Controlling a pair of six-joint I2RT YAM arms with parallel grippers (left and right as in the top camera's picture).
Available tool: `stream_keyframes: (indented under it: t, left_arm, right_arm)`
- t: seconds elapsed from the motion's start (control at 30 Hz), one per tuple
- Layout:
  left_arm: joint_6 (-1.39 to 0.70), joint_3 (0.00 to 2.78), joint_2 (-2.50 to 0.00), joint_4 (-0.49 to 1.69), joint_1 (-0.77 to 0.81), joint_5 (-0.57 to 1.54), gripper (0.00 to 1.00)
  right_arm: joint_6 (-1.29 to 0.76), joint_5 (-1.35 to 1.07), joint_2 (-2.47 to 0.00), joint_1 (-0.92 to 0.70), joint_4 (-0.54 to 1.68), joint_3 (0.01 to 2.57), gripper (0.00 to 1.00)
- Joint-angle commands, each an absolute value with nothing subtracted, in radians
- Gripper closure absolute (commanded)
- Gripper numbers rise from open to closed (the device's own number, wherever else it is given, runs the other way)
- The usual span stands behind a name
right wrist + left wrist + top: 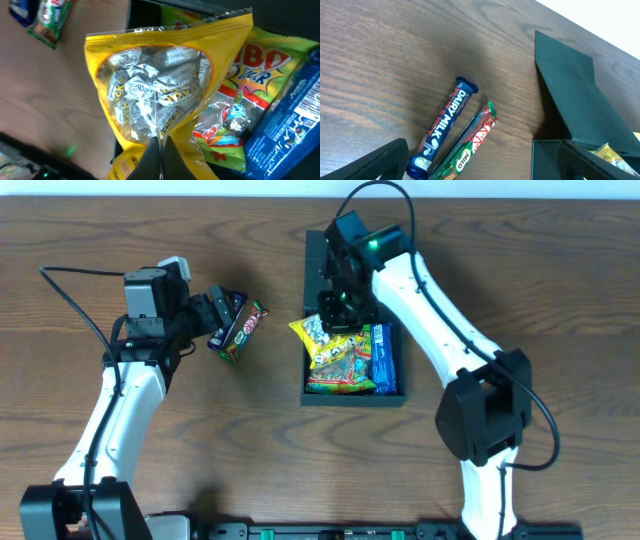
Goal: Pack container
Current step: 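Lift the Hacks bag with right gripper and lower it into box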
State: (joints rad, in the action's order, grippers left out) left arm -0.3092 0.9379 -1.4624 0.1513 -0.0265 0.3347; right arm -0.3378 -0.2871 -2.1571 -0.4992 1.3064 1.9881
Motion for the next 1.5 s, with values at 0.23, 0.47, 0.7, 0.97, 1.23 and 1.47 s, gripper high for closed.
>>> stream_keyframes:
  t: [0.23,0.47,0.7,0.97,1.23,1.47]
  left_arm:
    - [-0.246,0.970,-1.455,0.211,-0.032,0.359,0.04]
    - [-0.118,0.989,-1.454,0.282,-0.012,0.355,0.05]
    - [-0.023,1.056,-1.455,0.362,0.056,0.208,0.04]
    - [-0.027,1.074,-1.455,0.364,0.080,0.203,0.05]
    - [-0.033,1.074,-1.455,0.364,0.080,0.207,0.05]
    - [-0.033,1.074,-1.455,0.362,0.080,0.207,0.05]
  right_arm:
    - [-0.433,-0.184,-2.145,-0.543,1.310,1.918,0.41]
    - [-0.433,-0.189,-2.099,-0.535,1.328,1.959,0.42]
    - [-0.417,0.003,-1.983,-0.506,1.336,1.982,0.92]
    - [-0.411,0.003,-2.027,-0.500,1.182,1.793,0.99]
    - [-0.391,-0.187,-2.048,-0.511,1.062,1.599,0.99]
    - [-0.309,-0.324,-2.048,-0.517,1.091,1.592,0.99]
